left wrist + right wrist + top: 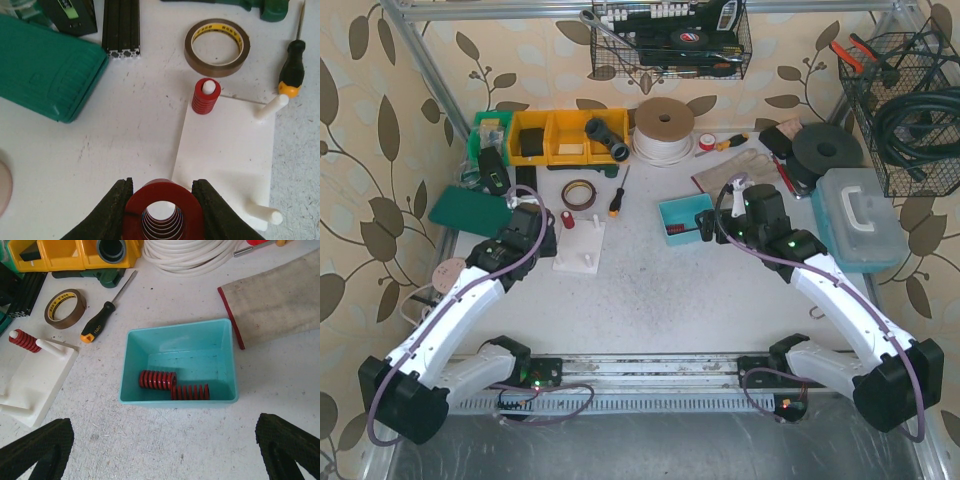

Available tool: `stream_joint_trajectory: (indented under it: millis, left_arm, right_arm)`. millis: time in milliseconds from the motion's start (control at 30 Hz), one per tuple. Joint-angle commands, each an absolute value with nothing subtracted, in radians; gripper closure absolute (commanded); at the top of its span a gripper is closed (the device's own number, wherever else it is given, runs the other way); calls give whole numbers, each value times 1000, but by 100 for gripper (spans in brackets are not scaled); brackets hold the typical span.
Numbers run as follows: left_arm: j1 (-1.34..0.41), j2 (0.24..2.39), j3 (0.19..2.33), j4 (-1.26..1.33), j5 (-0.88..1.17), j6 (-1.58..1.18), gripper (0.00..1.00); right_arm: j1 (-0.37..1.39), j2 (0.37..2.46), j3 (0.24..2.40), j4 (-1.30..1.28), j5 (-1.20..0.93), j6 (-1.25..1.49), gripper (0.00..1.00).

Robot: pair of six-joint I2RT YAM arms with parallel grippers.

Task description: Install the large spring

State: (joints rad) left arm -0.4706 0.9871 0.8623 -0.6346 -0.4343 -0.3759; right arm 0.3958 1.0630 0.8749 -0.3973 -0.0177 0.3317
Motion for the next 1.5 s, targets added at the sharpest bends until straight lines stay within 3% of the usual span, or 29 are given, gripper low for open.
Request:
stream_joint_trajectory:
  millis: [0,500,1467]
  left_arm:
    - [-460,991,843,-616,-402,-454,100]
    - [-459,1070,734,-442,-334,-494,100]
    - [-460,1182,684,-372,-341,-481,100]
  right_arm:
    - [392,1051,876,-382,-20,319,2]
    - [392,1062,879,-380,-47,313,3]
    - [392,1048,877,-377,-56,301,3]
